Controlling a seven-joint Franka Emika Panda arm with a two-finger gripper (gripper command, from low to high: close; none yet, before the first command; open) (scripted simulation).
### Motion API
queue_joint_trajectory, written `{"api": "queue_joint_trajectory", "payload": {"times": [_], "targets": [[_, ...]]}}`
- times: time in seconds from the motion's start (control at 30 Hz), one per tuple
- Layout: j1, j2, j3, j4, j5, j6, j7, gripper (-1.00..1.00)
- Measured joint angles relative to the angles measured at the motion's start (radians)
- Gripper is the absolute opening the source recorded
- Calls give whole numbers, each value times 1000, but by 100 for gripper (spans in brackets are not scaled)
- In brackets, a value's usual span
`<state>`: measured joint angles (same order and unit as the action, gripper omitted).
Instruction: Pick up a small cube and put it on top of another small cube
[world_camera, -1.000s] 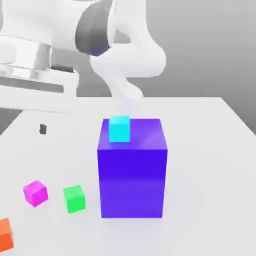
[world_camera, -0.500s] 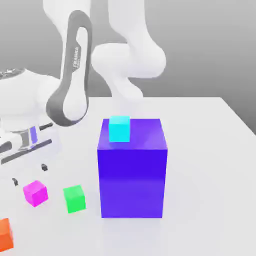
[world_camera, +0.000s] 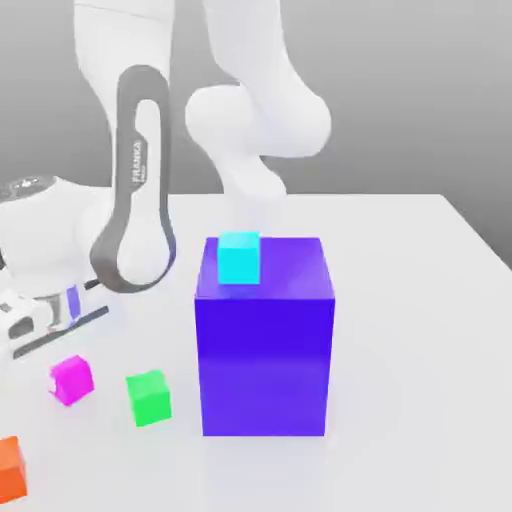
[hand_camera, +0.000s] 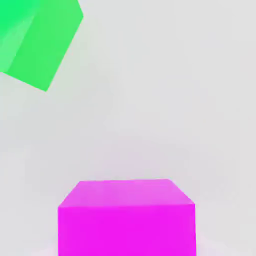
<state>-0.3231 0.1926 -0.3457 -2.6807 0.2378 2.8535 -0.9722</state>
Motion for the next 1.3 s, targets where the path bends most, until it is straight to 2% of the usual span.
{"api": "queue_joint_trajectory", "payload": {"times": [0.13, 0.3, 0.57, 0.73, 0.93, 1.3], "targets": [[40, -86, -61, -23, -178, -49, 133, -100], [59, -149, -82, -37, -352, -78, 265, -100], [70, -242, -67, -57, -509, -125, 389, -100], [76, -292, -48, -72, -543, -149, 421, -100], [96, -337, -28, -94, -537, -167, 426, -100], [175, -370, -10, -140, -429, -180, 370, -100]]}}
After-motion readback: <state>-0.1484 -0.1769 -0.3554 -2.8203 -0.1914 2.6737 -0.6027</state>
